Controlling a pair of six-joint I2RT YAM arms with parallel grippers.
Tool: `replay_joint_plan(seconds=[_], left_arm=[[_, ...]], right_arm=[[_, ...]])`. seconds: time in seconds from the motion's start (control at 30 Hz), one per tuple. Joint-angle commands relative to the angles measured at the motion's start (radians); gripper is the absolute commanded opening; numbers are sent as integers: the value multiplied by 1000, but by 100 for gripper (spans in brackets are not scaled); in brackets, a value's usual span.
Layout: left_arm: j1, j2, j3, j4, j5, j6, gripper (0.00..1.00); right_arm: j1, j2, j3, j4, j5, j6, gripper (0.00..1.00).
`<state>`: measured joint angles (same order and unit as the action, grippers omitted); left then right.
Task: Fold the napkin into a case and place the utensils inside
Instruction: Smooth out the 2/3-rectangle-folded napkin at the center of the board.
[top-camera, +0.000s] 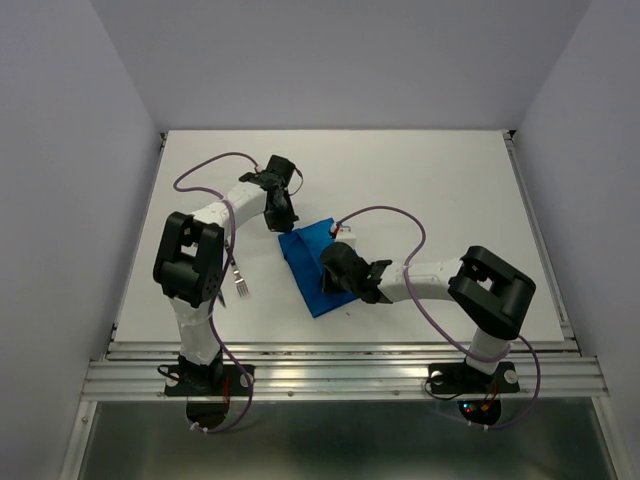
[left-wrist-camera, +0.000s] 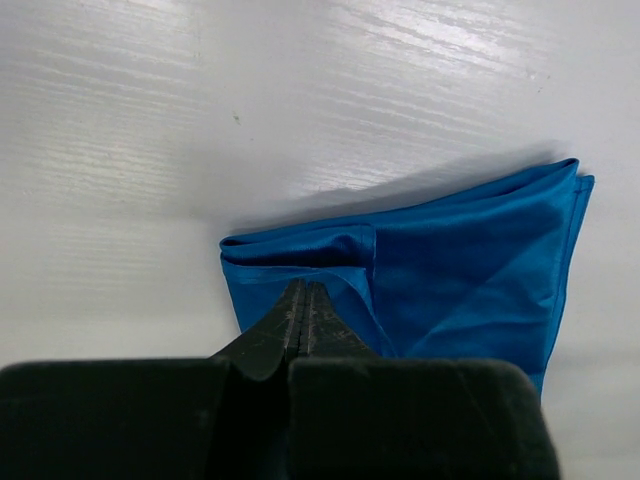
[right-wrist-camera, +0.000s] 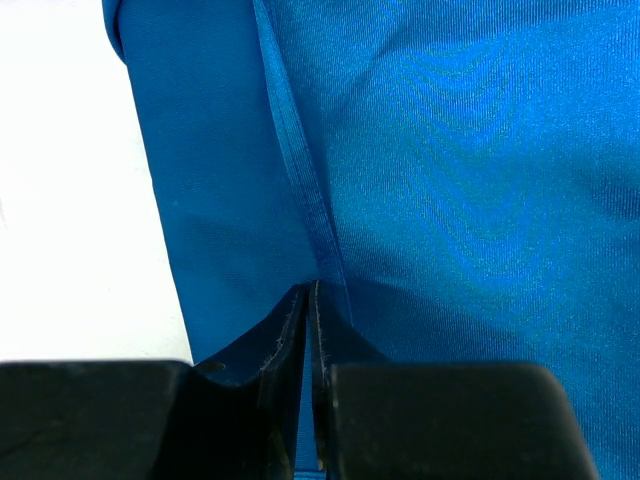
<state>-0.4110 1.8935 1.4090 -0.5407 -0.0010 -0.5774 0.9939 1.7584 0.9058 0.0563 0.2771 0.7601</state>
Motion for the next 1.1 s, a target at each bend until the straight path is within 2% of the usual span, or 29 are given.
replay_joint_plan(seconds=[0.0,0.5,0.67,0.73,0.87,1.0,1.07], left_arm=[[-5,-21,-22,10,-5,-4,0],[-11,90,4,93,64,-41,0],[-11,95,-1,96,64,-36,0],[-12,95,-7,96,64,-30,0],[-15,101,-21,96,73,-19,0],[-17,114,-25,94,75,-13,0],[-17,121,-22,94,82,-12,0]], right_arm=[[-8,-19,-16,-7,-1,8,11],[-8,-36,-28,-6,-7,11,12],[-8,-88,-27,-22,0,5,13],[-8,-115,-21,-38,31,-5,16],[-78,-197,-22,-33,4,-48,34],[-211,-221,-5,-32,-4,-103,42],[-268,-197,31,-32,-54,-145,46]])
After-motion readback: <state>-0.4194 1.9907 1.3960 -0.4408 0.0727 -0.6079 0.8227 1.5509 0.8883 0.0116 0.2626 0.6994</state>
